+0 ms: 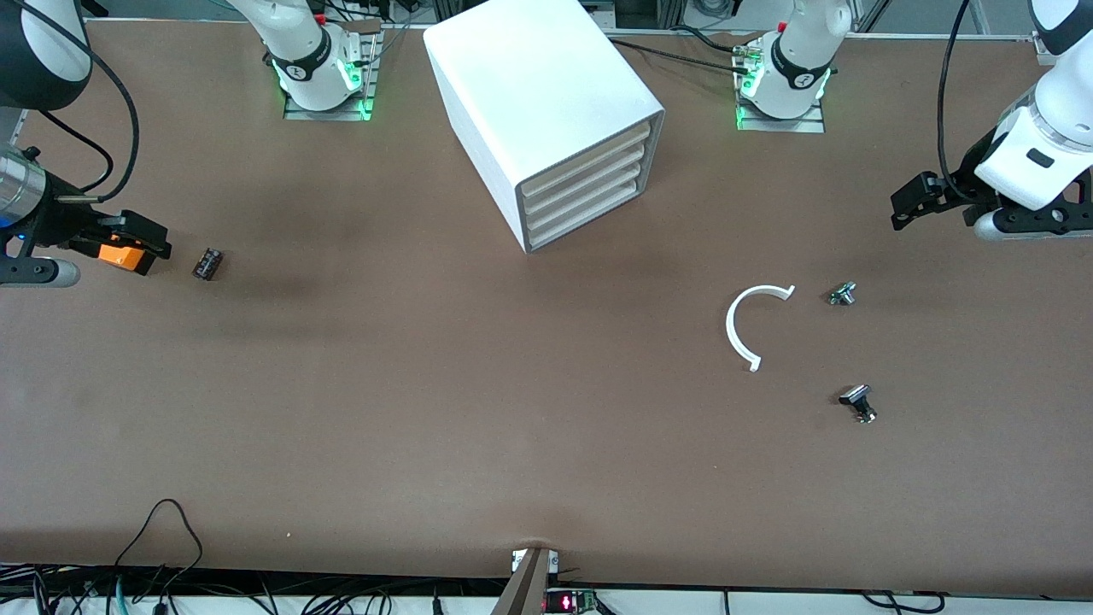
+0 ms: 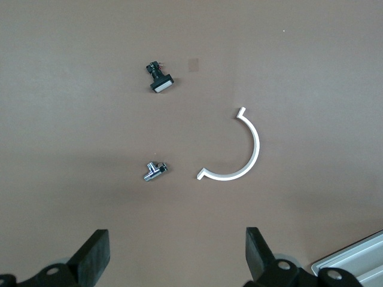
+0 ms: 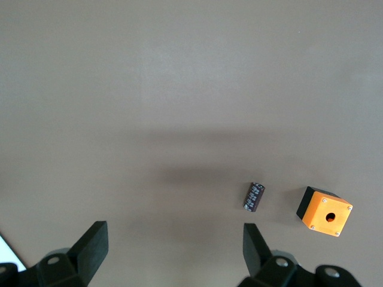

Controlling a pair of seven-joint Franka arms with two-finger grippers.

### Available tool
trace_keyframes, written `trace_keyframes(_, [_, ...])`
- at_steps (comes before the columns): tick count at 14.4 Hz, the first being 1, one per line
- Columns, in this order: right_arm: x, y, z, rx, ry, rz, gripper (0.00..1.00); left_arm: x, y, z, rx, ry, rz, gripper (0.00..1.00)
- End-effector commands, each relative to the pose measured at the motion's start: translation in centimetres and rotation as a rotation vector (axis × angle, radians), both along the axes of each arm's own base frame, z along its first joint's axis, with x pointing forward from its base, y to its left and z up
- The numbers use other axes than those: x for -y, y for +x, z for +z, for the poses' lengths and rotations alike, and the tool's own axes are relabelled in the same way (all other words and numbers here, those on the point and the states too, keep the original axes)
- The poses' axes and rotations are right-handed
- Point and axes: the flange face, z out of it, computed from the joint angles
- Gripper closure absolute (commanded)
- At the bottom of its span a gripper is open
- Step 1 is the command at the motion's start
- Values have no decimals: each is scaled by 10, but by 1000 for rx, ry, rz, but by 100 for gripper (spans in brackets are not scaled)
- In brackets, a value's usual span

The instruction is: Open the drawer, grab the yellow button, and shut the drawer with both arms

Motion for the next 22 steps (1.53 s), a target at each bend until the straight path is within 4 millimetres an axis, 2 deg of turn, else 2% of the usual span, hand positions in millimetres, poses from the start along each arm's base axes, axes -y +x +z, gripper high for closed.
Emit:
trace_keyframes(1, [2,-6,9,-3,5,-2,0,-4,7,3,23,31,-5,0])
trace_keyframes(5, [2,-5,11,12,4,-3,0,-12,11,11,39,35,8,0])
trace_keyframes(12, [2,-4,11,14,6,-5,0,-12,11,10,34,35,9,0])
trace_keyframes(15, [3,-4,11,10,7,-15,0,-10,22,-1,24,29,3,0])
trace_keyframes(17, [4,-3,9,5,8,-10,0,1,41,-20,-7,17,-19,0])
trace_keyframes(18, [3,-3,7,2,7,-7,0,9,44,-28,-25,13,-32,0])
trace_keyframes(19, [-1,-3,6,-1,6,0,0,5,46,-31,-32,-2,-23,0])
trace_keyframes(22, [-7,0,1,-7,8,7,0,11,46,-34,-41,10,-47,0])
